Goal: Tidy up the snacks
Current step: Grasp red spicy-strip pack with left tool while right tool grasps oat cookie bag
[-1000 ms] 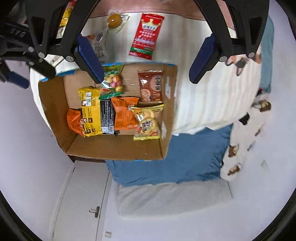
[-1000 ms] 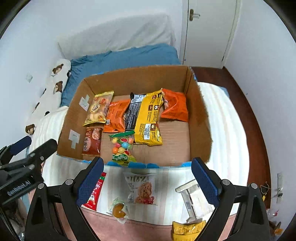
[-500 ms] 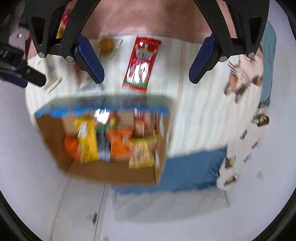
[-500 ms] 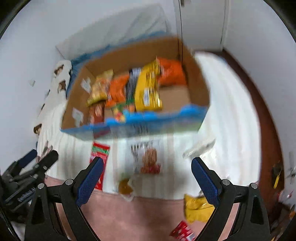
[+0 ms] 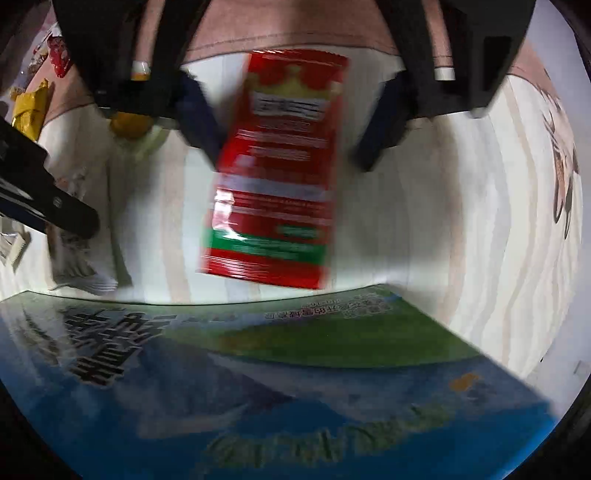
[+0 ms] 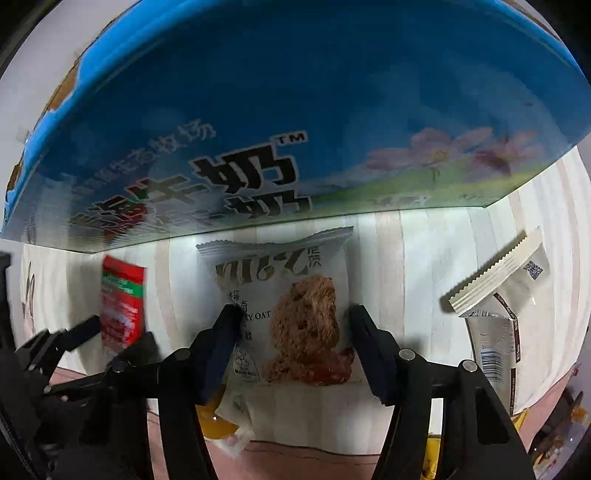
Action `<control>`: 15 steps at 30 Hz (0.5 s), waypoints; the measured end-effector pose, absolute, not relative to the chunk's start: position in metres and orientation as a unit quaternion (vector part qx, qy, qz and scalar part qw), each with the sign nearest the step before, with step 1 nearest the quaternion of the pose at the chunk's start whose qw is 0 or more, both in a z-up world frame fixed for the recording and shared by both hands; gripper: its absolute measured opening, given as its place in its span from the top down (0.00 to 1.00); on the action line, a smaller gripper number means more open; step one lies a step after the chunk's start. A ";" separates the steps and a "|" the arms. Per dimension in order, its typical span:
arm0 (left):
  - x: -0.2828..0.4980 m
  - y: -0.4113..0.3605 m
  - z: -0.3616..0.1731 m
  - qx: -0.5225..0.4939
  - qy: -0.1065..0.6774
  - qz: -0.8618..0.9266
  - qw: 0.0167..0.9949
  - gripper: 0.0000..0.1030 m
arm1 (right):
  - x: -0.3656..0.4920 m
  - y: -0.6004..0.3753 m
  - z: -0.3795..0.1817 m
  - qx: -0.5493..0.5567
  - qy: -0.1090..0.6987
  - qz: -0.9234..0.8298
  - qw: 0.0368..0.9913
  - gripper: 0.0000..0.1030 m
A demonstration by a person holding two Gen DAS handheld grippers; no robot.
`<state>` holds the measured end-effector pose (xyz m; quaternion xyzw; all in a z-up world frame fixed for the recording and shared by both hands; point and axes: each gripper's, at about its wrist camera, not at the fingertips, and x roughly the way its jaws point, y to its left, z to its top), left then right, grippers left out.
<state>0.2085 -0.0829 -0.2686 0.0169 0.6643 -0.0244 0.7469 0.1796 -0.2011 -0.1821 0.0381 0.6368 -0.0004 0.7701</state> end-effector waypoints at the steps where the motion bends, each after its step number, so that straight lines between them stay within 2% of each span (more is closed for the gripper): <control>1: 0.204 -0.082 -0.266 0.013 0.664 -0.020 0.747 0.49 | 0.177 -0.202 -0.181 0.040 0.635 0.003 0.771 0.47; 9: 0.131 -0.064 -0.270 -0.081 0.691 0.016 0.718 0.50 | 0.120 -0.219 -0.184 0.054 0.672 0.013 0.738 0.51; 15: 0.089 -0.064 -0.281 -0.098 0.708 0.019 0.699 0.50 | 0.064 -0.225 -0.198 0.067 0.698 0.024 0.713 0.51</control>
